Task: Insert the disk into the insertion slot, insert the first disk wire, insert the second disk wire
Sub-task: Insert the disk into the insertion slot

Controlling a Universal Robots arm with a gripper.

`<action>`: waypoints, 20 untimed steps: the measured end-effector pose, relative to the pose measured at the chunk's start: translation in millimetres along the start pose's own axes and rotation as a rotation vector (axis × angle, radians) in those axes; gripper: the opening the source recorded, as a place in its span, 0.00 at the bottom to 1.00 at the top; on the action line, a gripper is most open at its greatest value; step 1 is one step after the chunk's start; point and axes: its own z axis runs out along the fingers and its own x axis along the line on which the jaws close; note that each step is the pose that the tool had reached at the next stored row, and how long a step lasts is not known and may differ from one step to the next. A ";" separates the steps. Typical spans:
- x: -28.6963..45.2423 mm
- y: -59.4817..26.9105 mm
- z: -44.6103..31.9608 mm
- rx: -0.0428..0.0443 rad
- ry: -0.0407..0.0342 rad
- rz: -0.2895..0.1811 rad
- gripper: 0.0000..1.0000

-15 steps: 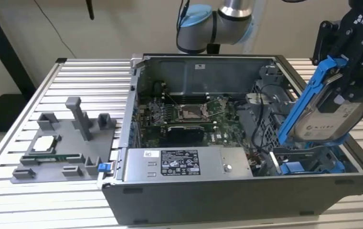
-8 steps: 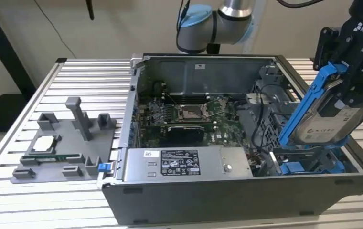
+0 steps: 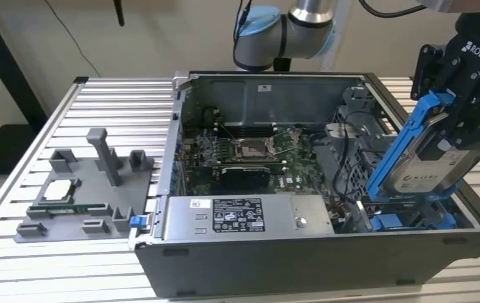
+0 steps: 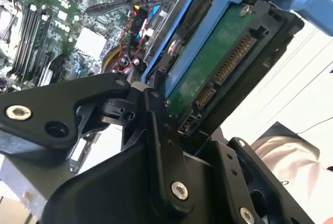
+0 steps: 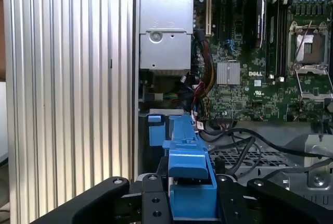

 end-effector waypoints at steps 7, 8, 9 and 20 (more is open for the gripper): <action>0.0 0.0 1.0 0.0000 -0.0003 0.000 0.00; 0.0 0.0 1.8 0.0000 -0.0002 0.000 0.00; 0.0 -0.1 2.6 0.0000 -0.0001 0.000 0.00; 0.0 -2.7 13.3 0.0000 -0.0001 0.000 0.00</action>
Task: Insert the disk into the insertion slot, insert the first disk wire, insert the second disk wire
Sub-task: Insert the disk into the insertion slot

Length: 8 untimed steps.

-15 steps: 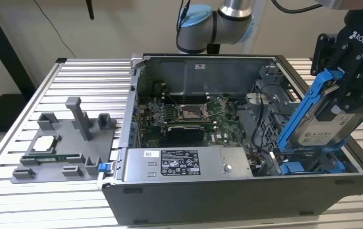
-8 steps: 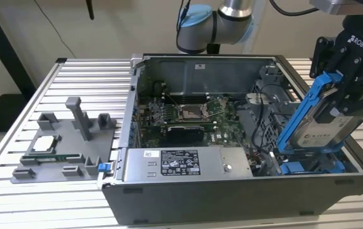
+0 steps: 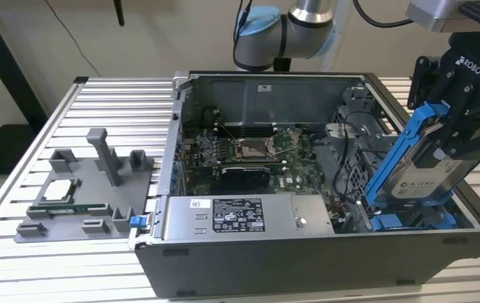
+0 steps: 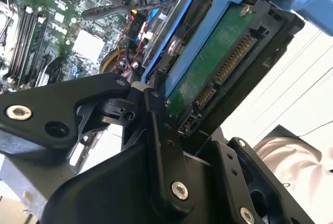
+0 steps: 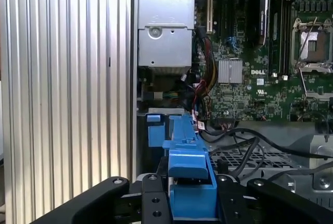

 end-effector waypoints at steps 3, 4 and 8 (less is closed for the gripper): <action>0.0 -0.4 2.8 0.0000 0.0000 0.000 0.00; 0.1 -0.6 3.6 0.0000 0.0001 0.000 0.00; 0.1 -1.4 6.7 0.0000 0.0001 0.000 0.00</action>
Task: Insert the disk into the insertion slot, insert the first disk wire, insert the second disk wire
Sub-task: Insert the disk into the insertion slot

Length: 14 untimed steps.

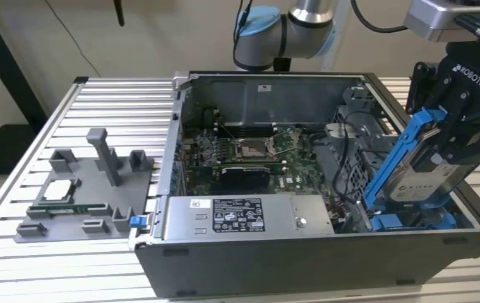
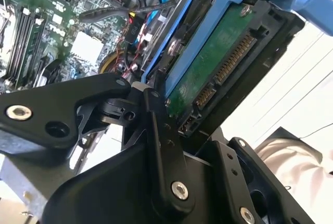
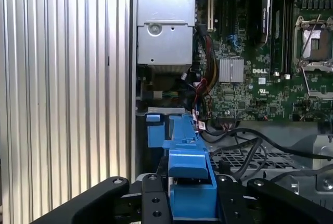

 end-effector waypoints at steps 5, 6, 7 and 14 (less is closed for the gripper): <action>0.0 -0.8 5.0 0.0000 -0.0002 0.000 0.00; 0.0 -0.9 5.9 0.0000 -0.0001 0.000 0.00; 0.0 -1.0 6.9 0.0000 -0.0001 0.000 0.00; 0.0 -2.2 15.1 0.0000 -0.0003 0.000 0.00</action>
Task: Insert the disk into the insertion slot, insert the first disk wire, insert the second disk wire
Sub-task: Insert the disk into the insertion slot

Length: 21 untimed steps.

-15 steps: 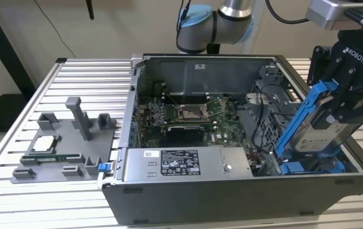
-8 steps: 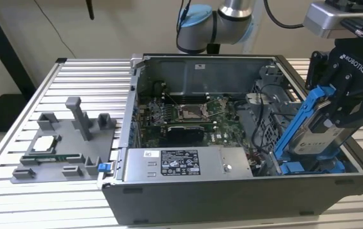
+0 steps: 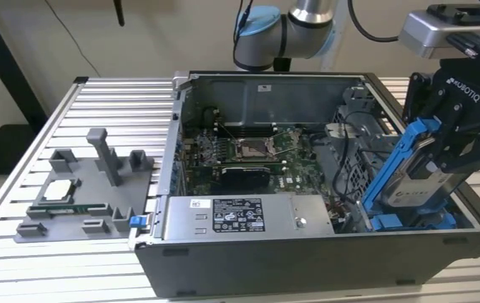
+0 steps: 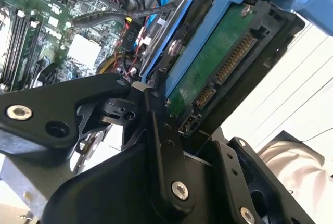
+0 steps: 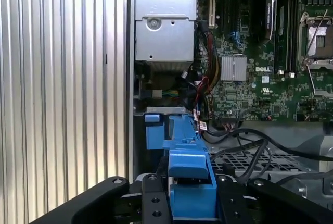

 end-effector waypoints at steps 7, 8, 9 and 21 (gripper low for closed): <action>0.0 -0.6 12.8 0.0000 -0.0015 0.000 0.00; 0.0 -0.7 14.6 0.0000 -0.0016 0.000 0.00; 0.0 -0.8 16.4 0.0000 -0.0018 0.000 0.00; -0.1 -1.3 30.8 0.0000 -0.0023 0.000 0.00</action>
